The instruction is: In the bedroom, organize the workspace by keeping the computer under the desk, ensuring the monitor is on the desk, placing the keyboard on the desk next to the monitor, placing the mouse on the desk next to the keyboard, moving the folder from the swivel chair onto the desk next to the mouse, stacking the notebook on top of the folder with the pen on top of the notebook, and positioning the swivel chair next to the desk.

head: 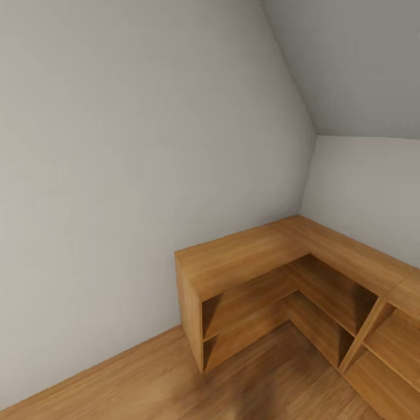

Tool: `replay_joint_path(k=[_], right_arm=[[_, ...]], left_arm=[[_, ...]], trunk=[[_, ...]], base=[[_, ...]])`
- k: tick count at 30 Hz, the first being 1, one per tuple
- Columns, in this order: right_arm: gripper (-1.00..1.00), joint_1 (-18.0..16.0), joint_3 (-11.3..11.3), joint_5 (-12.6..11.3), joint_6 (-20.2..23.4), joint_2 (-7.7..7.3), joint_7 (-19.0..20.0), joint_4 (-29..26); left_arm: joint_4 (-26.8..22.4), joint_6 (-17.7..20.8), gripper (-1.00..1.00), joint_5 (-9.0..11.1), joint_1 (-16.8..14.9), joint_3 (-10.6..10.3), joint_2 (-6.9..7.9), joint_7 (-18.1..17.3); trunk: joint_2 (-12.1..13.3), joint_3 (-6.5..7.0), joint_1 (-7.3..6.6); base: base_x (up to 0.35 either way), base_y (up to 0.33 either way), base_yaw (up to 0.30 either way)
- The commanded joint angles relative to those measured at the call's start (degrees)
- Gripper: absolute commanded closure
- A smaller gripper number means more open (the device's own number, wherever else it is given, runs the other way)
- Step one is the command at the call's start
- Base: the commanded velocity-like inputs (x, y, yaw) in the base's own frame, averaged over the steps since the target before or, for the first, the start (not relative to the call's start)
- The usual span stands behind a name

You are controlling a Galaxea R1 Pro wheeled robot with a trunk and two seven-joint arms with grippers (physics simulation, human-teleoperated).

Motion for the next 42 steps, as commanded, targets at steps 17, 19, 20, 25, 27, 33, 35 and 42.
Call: replay_joint_path(k=[17,19,20,25,27,33,35,42], right_arm=[[-1.00,-0.05,0.50,-0.36,-0.38,0.07,-0.32,0.06],[-1.00,-0.05,0.50,-0.36,-0.38,0.07,-0.32,0.08],[-1.00,-0.05,0.50,-0.38,-0.33,0.07,-0.32,0.08],[-1.00,-0.05,0.50,-0.39,-0.30,0.07,-0.32,0.07],[-1.00,-0.05,0.50,-0.38,-0.30,0.07,-0.32,0.07],[-1.00,-0.05,0.50,-0.39,-0.17,0.07,-0.32,0.06],[-1.00,-0.05,0.50,-0.39,-0.15,0.07,-0.32,0.06],[-1.00,-0.05,0.50,-0.40,-0.12,0.07,-0.32,0.08]], left_arm=[[-0.17,-0.04,-1.00,0.40,0.04,-0.50,0.05,0.33],[-0.18,-0.04,-1.00,0.40,0.04,-0.50,0.05,0.33],[-0.19,-0.04,-1.00,0.40,0.04,-0.50,0.05,0.33],[-0.18,-0.04,-1.00,0.40,0.04,-0.50,0.05,0.33],[-0.16,-0.04,-1.00,0.40,0.04,-0.50,0.05,0.33],[-0.17,0.02,-1.00,0.40,0.04,-0.50,0.05,0.33],[-0.17,0.01,-1.00,0.40,0.04,-0.50,0.05,0.33],[-0.15,0.05,-1.00,0.40,0.04,-0.50,0.05,0.33]], trunk=[[-0.03,-0.41,0.03],[-0.03,-0.46,0.03],[-0.03,-0.49,0.03],[-0.03,-0.61,0.03],[-0.03,-0.66,0.03],[-0.03,-0.81,0.03],[-0.03,-0.85,0.03],[-0.03,-1.03,0.03]], base=[[0.053,0.000,-0.297],[0.003,0.000,-0.297],[0.001,0.000,-0.297],[0.000,0.000,-0.297],[0.000,0.000,-0.297],[0.000,0.000,-0.298],[0.000,0.000,-0.298],[0.000,0.000,-0.297]])
